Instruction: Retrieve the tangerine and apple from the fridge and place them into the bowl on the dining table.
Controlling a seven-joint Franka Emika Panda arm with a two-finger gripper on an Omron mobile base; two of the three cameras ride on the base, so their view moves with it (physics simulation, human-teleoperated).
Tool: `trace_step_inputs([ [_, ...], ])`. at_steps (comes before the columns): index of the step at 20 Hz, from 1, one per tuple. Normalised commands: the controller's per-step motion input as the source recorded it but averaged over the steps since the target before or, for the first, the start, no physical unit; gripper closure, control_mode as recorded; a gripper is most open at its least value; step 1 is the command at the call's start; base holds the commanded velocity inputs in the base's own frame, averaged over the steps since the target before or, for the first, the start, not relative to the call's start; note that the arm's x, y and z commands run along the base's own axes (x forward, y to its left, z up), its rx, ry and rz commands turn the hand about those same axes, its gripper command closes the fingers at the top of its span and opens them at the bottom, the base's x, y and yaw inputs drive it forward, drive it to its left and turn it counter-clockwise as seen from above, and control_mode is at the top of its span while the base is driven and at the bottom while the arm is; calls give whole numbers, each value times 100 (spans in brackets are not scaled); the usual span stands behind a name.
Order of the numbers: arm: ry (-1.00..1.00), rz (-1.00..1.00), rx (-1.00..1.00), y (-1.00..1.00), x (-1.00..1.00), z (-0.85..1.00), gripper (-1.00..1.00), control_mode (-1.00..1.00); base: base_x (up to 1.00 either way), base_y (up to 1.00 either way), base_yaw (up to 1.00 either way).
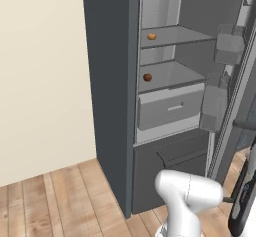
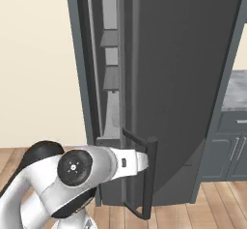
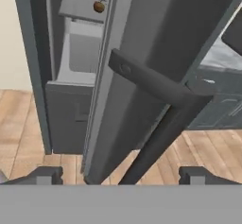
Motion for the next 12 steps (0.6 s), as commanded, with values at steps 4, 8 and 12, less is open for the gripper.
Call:
trace_step_inputs([
  [4,8,-19,-38,93,-2,93,-100,-100,0,0,0],
  [8,4,-12,-42,74,8,54,-100,-100,0,0,0],
  [12,-9,-4,-50,33,12,-4,-100,-100,0,0,0],
])
